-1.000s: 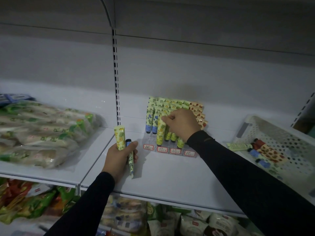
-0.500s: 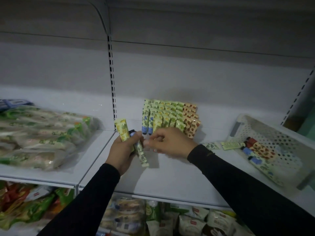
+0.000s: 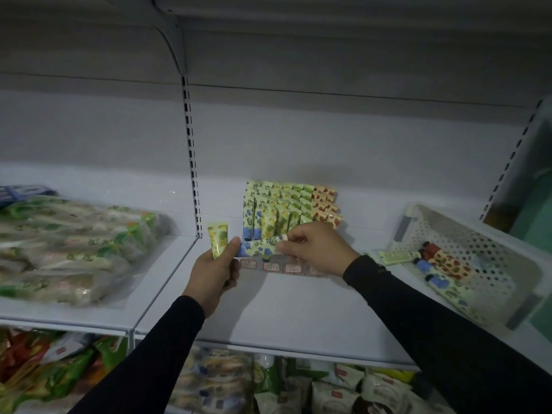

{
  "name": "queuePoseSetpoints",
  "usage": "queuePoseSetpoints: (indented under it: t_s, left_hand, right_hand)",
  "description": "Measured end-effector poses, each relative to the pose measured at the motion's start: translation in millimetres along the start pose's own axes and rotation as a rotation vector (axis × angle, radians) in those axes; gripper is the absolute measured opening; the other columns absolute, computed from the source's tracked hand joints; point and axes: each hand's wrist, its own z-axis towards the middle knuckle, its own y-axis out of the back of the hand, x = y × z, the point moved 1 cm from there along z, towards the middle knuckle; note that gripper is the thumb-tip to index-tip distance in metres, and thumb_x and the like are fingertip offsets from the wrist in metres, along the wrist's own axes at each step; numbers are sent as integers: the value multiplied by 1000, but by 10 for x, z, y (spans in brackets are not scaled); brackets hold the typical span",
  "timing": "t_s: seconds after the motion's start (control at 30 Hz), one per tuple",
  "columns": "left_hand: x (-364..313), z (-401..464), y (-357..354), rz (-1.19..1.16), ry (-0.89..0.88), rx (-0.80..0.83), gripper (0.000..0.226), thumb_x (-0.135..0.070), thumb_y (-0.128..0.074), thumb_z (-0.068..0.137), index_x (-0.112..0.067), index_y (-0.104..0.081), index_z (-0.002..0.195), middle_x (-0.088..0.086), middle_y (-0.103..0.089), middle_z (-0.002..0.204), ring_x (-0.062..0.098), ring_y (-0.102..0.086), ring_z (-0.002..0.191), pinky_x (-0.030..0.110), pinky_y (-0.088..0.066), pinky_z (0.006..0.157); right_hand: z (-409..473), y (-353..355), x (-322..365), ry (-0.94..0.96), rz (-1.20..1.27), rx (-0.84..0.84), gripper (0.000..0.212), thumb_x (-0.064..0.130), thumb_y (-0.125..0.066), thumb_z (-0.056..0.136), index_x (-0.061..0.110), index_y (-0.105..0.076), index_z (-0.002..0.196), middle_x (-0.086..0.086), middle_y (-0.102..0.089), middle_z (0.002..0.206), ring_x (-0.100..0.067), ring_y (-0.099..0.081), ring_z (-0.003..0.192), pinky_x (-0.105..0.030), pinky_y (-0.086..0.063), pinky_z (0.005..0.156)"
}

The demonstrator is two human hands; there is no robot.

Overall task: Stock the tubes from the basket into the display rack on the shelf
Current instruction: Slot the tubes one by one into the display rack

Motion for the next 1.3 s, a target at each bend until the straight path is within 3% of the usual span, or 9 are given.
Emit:
queuePoseSetpoints:
  t_s: [0.07, 0.17, 0.33, 0.47, 0.57, 0.67, 0.87, 1.17, 1.3]
  left_hand:
    - [28, -8, 8, 42, 25, 30, 30, -40, -64, 93, -11, -62, 84, 4, -52, 61, 15, -42, 51, 25, -36, 47]
    - [45, 5, 32, 140, 13, 52, 30, -37, -66, 93, -10, -58, 82, 5, -53, 60, 15, -42, 50, 26, -36, 47]
    - [84, 110, 249, 337, -99, -57, 33, -30, -65, 94, -9, -51, 73, 4, -51, 54, 16, -42, 44, 25, -38, 45]
    - [179, 183, 531, 442, -158, -201, 35, -32, -63, 94, -11, -49, 69, -3, -51, 47, 13, -42, 40, 28, -38, 47]
    - [228, 188, 585, 459, -186, -204, 35, -31, -62, 95, -7, -52, 72, -1, -54, 50, 12, -44, 41, 29, -40, 49]
    - [237, 184, 570, 462, -197, -173, 34, -30, -63, 94, -4, -54, 74, -1, -56, 53, 12, -45, 44, 29, -40, 51]
    - [221, 193, 584, 375, -188, -157, 33, -25, -62, 95, -7, -51, 69, 1, -51, 51, 14, -42, 42, 27, -38, 49]
    - [237, 210, 589, 352, -180, -144, 33, -25, -62, 95, -6, -51, 69, 0, -51, 51, 13, -42, 43, 19, -37, 44]
    - [241, 220, 598, 347, -167, -130, 34, -27, -62, 95, -7, -51, 70, 0, -50, 51, 14, -42, 44, 23, -38, 45]
  right_hand:
    - [11, -2, 17, -12, 96, -57, 27, 29, -66, 91, 6, -69, 78, -2, -68, 67, 3, -56, 50, -14, -47, 55]
    - [74, -16, 35, -32, 171, -146, 17, 30, -63, 93, 16, -72, 88, -1, -71, 74, -8, -66, 62, -28, -57, 68]
    - [247, 22, 158, 9, 63, -187, 19, 28, -56, 98, 16, -70, 91, 5, -69, 74, -6, -64, 65, -23, -53, 69]
    - [438, 92, 342, 67, -96, -213, 27, 26, -52, 99, 8, -71, 92, -2, -70, 79, -16, -66, 74, -30, -53, 75]
    - [643, 108, 442, 114, -177, -266, 30, 23, -54, 97, 2, -70, 83, -7, -69, 74, -19, -64, 68, -27, -50, 68]
    - [831, 60, 477, 156, -314, -305, 35, 20, -54, 95, 2, -58, 65, 2, -56, 58, -7, -47, 53, -24, -32, 55]
    - [1031, -133, 407, 177, -435, -279, 38, 20, -52, 93, -3, -56, 64, -20, -57, 65, -24, -47, 57, -37, -45, 63]
    - [1072, -227, 321, 149, -516, -263, 39, 21, -53, 91, 6, -55, 55, -7, -49, 56, -18, -44, 51, -35, -51, 62]
    - [1080, -264, 340, 122, -577, -230, 38, 15, -51, 88, 11, -43, 51, -3, -35, 51, -16, -33, 46, -31, -41, 55]
